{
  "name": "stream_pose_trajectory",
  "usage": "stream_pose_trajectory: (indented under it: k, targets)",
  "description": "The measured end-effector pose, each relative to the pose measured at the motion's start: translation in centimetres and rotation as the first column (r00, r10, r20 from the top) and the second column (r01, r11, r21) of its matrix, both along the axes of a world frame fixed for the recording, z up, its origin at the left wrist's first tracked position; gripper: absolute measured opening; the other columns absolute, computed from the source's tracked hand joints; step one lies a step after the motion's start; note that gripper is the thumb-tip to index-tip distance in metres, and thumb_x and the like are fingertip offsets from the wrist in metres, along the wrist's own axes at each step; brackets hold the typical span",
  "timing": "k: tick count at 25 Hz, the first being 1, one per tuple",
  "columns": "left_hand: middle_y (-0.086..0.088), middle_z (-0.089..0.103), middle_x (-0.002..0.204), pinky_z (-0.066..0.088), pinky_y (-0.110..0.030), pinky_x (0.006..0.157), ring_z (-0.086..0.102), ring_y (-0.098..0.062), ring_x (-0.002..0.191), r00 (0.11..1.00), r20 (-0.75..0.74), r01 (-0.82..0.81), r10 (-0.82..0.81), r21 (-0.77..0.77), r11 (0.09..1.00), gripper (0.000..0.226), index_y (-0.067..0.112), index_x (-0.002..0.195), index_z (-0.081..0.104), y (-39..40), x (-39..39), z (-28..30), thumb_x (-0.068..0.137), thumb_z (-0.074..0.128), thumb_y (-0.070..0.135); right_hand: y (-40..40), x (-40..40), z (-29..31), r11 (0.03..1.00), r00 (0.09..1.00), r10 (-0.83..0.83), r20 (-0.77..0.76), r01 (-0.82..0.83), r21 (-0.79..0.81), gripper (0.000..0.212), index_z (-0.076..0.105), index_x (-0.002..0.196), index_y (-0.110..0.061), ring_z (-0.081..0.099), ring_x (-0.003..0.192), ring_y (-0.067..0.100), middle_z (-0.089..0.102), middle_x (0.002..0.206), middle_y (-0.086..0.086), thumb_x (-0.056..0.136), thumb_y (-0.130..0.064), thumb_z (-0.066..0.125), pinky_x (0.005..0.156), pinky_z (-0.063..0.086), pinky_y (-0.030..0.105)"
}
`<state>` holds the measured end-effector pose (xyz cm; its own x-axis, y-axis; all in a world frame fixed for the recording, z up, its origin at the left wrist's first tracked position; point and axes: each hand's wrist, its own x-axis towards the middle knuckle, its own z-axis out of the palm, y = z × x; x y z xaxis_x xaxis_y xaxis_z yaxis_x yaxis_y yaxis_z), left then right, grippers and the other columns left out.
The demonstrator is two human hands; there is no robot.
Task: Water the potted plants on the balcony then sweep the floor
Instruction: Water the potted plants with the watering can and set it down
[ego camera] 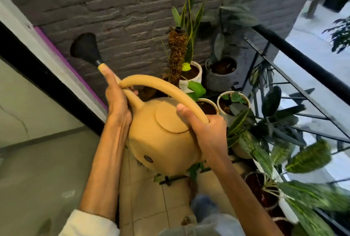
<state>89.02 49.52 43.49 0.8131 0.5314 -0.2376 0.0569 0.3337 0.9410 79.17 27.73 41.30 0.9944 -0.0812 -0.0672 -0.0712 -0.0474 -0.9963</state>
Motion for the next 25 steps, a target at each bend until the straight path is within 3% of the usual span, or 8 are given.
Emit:
stream_pose_trajectory:
  k: [3,8,12,17,20,24,25]
  targets:
    - [0.002,0.060,0.059,0.049,-0.033,0.059,0.059,-0.015,0.055,0.999,-0.032,0.019,-0.020,-0.034,0.999,0.062,0.023,0.095,0.059,-3.6,-3.2,-0.9,0.091,0.041,0.082,-4.2,-2.1,0.3,0.997,0.998,-0.064,-0.020,0.063,-0.054,0.052,0.062,0.046,-0.026,0.051,0.043,0.006,0.054,0.048,-0.008,0.070,-0.068,0.083,0.045,0.037,0.024]
    - [0.003,0.065,0.062,0.056,-0.035,0.068,0.064,-0.013,0.061,0.997,-0.055,0.041,-0.044,-0.049,0.998,0.068,0.021,0.109,0.062,-10.0,-4.3,-1.0,0.092,0.038,0.082,-10.8,-2.1,0.2,0.977,0.986,-0.167,-0.009,0.164,-0.138,0.072,0.060,0.048,-0.016,0.050,0.043,0.010,0.052,0.046,-0.005,0.057,-0.084,0.081,0.049,0.036,0.035]
    - [0.004,0.065,0.060,0.054,-0.039,0.073,0.063,-0.014,0.062,0.994,-0.061,0.081,-0.085,-0.072,0.994,0.058,0.026,0.094,0.061,-18.0,-1.9,-0.6,0.096,0.036,0.079,-17.9,-0.7,0.0,0.955,0.966,-0.256,-0.013,0.251,-0.157,0.093,0.060,0.057,0.002,0.051,0.045,0.017,0.053,0.049,0.005,0.052,-0.088,0.081,0.051,0.038,0.037]
    - [0.003,0.063,0.055,0.055,-0.033,0.061,0.060,-0.014,0.056,0.985,-0.047,0.161,-0.167,-0.119,0.980,0.068,0.019,0.085,0.065,-27.8,3.3,-0.7,0.097,0.033,0.078,-27.2,3.3,1.1,0.929,0.950,-0.310,0.043,0.312,-0.198,0.093,0.055,0.057,0.004,0.052,0.044,0.021,0.056,0.053,0.022,0.055,-0.083,0.085,0.052,0.042,0.039]
    - [0.000,0.063,0.059,0.055,-0.034,0.066,0.062,-0.016,0.059,0.967,-0.040,0.241,-0.250,-0.163,0.957,0.074,0.013,0.087,0.063,-31.9,7.0,-1.2,0.097,0.030,0.079,-30.9,6.1,1.8,0.898,0.934,-0.352,0.067,0.357,-0.256,0.102,0.056,0.063,0.011,0.058,0.046,0.035,0.058,0.060,0.030,0.052,-0.088,0.082,0.049,0.046,0.045]
    - [0.002,0.063,0.054,0.052,-0.033,0.066,0.061,-0.016,0.059,0.939,-0.052,0.325,-0.339,-0.185,0.928,0.071,0.014,0.090,0.061,-36.2,12.6,-1.7,0.098,0.029,0.076,-34.4,9.8,2.1,0.851,0.895,-0.438,0.077,0.441,-0.286,0.090,0.054,0.053,-0.003,0.043,0.043,0.021,0.044,0.048,0.011,0.053,-0.089,0.080,0.049,0.034,0.038]
    - [0.004,0.062,0.051,0.052,-0.033,0.065,0.060,-0.015,0.058,0.938,-0.063,0.324,-0.340,-0.186,0.928,0.068,0.016,0.089,0.061,-37.1,14.3,-2.0,0.099,0.030,0.075,-34.8,11.0,2.1,0.841,0.887,-0.456,0.069,0.455,-0.292,0.094,0.053,0.053,0.000,0.041,0.044,0.020,0.043,0.048,0.009,0.053,-0.090,0.080,0.050,0.033,0.037]
